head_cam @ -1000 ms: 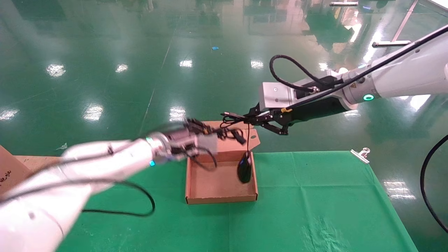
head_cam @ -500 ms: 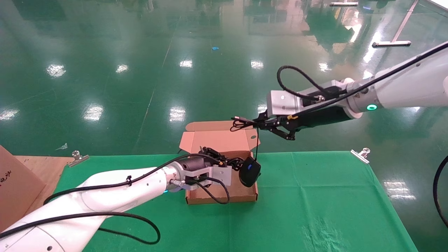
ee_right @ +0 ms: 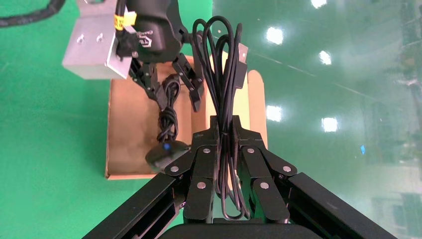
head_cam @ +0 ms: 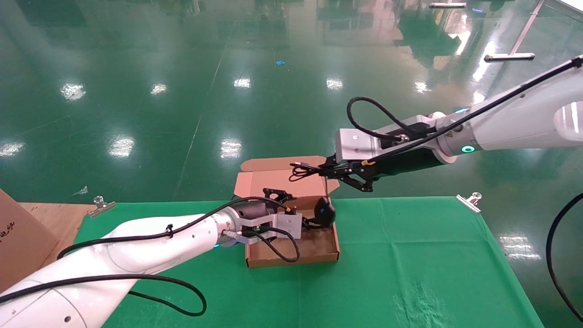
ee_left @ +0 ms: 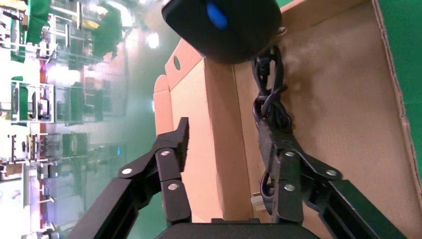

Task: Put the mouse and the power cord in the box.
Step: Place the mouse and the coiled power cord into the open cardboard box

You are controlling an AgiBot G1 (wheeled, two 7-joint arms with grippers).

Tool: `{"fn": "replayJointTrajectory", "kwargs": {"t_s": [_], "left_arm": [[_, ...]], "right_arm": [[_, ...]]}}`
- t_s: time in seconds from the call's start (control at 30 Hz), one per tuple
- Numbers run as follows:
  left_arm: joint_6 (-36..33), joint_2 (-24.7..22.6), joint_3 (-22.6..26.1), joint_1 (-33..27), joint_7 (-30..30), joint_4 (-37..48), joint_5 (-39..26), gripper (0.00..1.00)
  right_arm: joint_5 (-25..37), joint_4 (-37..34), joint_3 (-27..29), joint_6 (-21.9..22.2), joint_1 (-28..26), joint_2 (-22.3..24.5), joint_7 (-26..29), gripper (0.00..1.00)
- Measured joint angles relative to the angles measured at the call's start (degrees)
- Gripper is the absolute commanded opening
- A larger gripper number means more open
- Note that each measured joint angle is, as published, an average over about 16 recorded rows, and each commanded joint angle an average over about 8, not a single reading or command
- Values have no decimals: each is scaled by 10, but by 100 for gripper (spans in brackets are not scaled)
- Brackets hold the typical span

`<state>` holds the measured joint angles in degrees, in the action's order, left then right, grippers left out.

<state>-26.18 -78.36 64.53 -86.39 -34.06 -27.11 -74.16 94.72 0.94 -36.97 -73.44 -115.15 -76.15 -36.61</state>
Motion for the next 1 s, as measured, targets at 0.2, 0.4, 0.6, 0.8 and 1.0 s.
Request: {"fn": "replayJointTrajectory", "kwargs": {"t_s": [0.2,0.4,0.6,0.8,1.0], "left_arm": [[-26,9,-1,-20,13,16,46,100],[-106,47,-26,-39,10,22,109,100],[-218,115,-65,-47,-30,17,174,100],[-304,182,-100,-42,-76,6,225,100],[-331,218,-118,-34,-103,2,248,100]], "right_arm": [[-4,18,1,12,12,-10,8,0],[-12,58,-3,37,38,-18,23,0],[-26,119,-22,75,80,-23,52,0],[-43,179,-65,127,125,-26,89,0],[-54,218,-118,179,158,-26,122,25]]}}
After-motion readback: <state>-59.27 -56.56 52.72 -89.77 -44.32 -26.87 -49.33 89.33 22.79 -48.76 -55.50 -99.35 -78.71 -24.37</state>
